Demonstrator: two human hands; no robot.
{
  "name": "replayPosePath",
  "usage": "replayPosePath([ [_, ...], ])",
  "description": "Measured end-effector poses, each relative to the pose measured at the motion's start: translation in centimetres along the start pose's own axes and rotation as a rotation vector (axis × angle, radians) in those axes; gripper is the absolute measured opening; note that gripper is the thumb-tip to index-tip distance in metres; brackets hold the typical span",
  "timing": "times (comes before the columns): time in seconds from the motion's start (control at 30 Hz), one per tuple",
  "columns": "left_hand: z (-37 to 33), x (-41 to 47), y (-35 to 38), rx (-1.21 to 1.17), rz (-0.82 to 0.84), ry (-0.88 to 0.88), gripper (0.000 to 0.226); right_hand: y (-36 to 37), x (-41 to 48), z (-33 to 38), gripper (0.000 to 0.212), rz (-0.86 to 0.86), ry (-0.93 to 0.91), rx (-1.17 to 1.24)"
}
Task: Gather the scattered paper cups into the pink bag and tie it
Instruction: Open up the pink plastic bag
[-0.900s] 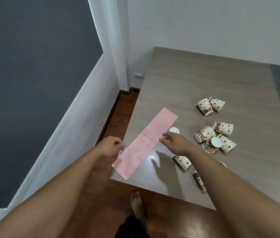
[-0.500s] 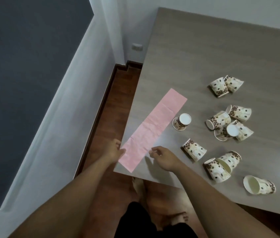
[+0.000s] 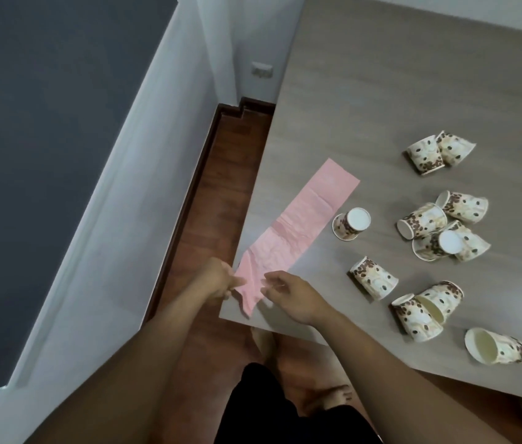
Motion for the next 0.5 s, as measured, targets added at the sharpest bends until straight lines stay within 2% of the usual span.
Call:
replayPosePath([
  [0.07,-0.9,-0.7,-0.5,-0.118,0.052,0.082,0.036,-0.9,-0.7,0.6,0.053,-0.012,-0.029,0.032],
  [0.3,-5.1,-3.1,-0.1,-0.248,-0.017,0.345,0.048,-4.9,-3.0,2.5,0.036,-0.099,-0.104,0.254],
  [0.47,-7.5,-5.0,0.7,-0.200,-0.080,0.492,0.059,-7.5,-4.5,2.2,0.007,-0.174,-0.100,0.357],
  [0.5,-7.8,-5.2,0.7,-0.167,-0.079,0.514,0.060,-8.0,-4.7,2.0,0.007,-0.199,-0.091,0.373],
])
Point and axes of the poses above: each hand's wrist, its own x-axis towards the middle knuckle, its own y-axis out of the palm, z = x × y, the point moved 1 cm from there along x, towards the middle knuckle, and after that the axes turned 3 degrees about y, right-handed, at the moved point
